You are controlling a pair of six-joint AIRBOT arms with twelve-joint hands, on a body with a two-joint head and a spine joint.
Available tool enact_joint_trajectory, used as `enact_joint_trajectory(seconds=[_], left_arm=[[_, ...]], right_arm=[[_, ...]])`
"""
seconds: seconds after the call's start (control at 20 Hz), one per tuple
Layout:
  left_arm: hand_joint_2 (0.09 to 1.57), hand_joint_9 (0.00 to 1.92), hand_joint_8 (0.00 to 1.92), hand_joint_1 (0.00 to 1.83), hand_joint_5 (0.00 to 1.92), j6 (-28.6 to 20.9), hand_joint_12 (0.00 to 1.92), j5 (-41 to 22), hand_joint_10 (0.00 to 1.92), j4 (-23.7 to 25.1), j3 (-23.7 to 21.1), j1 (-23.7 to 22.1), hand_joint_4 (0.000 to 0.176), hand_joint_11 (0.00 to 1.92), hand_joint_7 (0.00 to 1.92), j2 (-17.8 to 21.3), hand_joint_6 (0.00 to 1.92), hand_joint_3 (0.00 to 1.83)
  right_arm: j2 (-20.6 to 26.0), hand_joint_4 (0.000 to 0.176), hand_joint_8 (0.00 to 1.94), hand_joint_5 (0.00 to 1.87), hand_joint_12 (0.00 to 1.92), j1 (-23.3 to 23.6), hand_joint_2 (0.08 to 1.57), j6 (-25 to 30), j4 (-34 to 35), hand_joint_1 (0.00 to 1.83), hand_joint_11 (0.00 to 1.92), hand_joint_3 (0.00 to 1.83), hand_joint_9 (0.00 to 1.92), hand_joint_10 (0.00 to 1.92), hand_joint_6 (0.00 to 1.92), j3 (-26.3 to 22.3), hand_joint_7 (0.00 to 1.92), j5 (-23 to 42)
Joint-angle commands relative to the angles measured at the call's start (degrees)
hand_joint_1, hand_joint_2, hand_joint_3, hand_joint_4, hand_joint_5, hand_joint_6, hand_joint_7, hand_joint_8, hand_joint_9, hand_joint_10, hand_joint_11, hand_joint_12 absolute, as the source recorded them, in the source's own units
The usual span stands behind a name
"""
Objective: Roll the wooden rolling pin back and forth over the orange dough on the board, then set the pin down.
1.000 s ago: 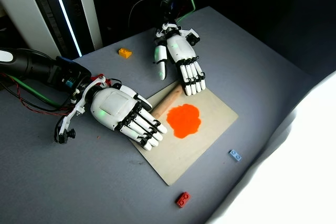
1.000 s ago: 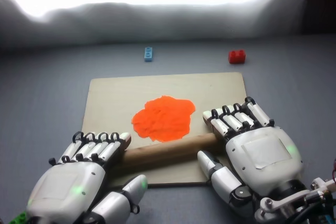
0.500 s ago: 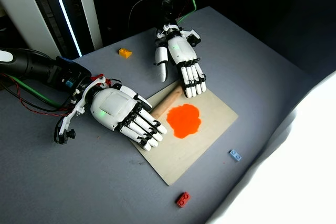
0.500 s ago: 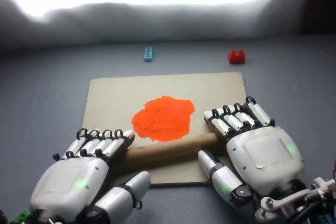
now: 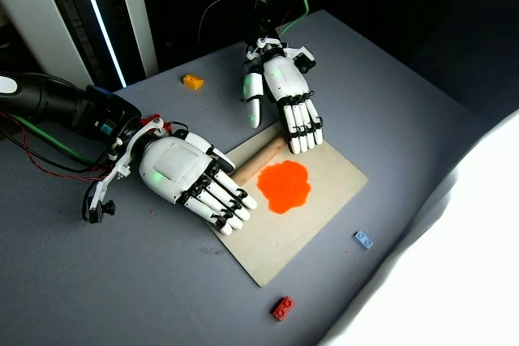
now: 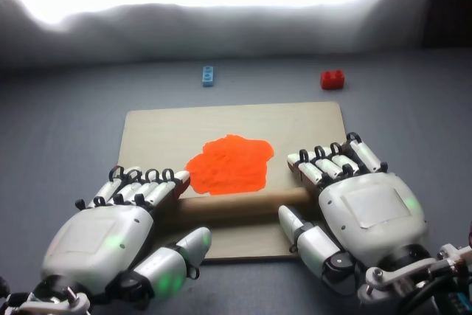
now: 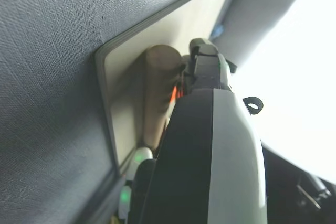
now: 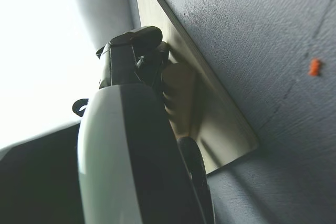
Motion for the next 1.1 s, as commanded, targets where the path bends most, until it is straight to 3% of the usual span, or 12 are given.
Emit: enact_joint_trajectory(seconds=[0.0,0.5,0.7,1.05], left_arm=[[1.44,0.16,0.0,0.0,0.21,0.3,0.19,-5.0,0.0,3.1,-0.2,-0.7,0.0,0.0,0.22,0.8,0.0,0.0],[1.44,0.16,0.0,0.0,0.2,4.9,0.23,2.9,0.01,3.1,-2.5,-5.6,0.0,0.0,0.22,6.4,0.0,0.0],[1.44,0.19,0.0,0.0,0.22,10.3,0.32,11.2,0.01,2.1,-3.5,-10.9,0.0,0.0,0.24,9.6,0.01,0.0],[1.44,0.2,0.0,0.0,0.2,22.8,0.3,21.5,0.0,-6.9,-5.0,-19.5,0.0,0.0,0.24,14.8,0.0,0.0]], right_arm=[[0.5,0.0,0.0,0.38,0.9,0.7,1.42,0.2,-3.9,0.0,0.0,0.0,0.4,0.0,0.0,-0.3,0.43,5.5],[2.3,0.0,0.0,0.37,0.94,2.7,1.41,0.9,-3.9,0.0,0.0,0.0,0.4,0.01,0.0,-2.7,0.41,6.0],[3.7,0.0,0.01,0.38,0.94,3.7,1.41,1.0,-3.9,0.0,0.0,0.0,0.41,0.01,0.0,-5.3,0.43,6.1],[7.7,0.0,0.0,0.38,0.9,6.3,1.41,0.3,-3.9,0.0,0.0,0.0,0.38,0.0,0.0,-8.0,0.41,5.2]])
